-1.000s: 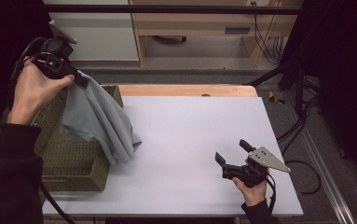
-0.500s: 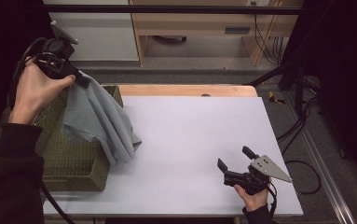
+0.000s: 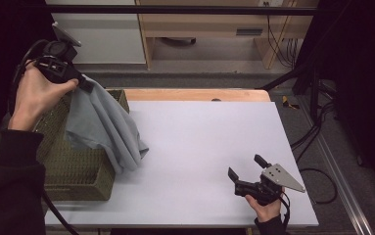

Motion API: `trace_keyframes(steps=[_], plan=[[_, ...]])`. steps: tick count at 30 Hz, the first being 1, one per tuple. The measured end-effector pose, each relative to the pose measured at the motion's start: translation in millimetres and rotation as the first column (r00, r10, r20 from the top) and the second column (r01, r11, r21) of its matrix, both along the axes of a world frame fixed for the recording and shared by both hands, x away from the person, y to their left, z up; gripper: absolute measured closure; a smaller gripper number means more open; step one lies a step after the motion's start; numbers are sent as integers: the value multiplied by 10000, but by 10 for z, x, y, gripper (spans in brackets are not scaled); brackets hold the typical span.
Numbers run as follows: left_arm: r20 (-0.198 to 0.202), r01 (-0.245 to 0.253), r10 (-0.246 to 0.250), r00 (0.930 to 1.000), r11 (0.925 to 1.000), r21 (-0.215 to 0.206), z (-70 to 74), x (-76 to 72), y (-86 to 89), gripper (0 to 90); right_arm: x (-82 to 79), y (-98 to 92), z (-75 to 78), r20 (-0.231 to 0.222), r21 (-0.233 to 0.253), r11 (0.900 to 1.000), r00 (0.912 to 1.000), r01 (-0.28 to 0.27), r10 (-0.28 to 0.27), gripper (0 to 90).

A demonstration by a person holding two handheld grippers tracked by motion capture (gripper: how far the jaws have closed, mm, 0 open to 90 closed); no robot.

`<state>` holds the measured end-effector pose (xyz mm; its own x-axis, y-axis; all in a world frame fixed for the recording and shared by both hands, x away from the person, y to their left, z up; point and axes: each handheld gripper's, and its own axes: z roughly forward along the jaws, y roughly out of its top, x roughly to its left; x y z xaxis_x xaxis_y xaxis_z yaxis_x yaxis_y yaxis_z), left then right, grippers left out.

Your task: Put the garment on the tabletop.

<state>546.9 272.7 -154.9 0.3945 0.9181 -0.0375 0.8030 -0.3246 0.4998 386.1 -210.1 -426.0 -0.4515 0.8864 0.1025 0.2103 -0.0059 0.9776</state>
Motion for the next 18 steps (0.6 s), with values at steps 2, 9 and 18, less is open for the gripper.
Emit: trace_keyframes(steps=[2, 9, 18], plan=[[-7, 0, 0, 10000, 10000, 7, 1, 1, -3, 822, 0, 3, -1, -32, 26, 10000, 10000, -5, 5, 3], [71, 110, -109, 9999, 9998, -149, 24, -24, -87, 823, 4, 9, -15, -139, -70, 10000, 9999, -57, 56, 3], [276, 748, -741, 9969, 9969, -228, 109, -106, -310, 823, 2, 10, -24, -199, -94, 9999, 9997, -118, 116, 3]])
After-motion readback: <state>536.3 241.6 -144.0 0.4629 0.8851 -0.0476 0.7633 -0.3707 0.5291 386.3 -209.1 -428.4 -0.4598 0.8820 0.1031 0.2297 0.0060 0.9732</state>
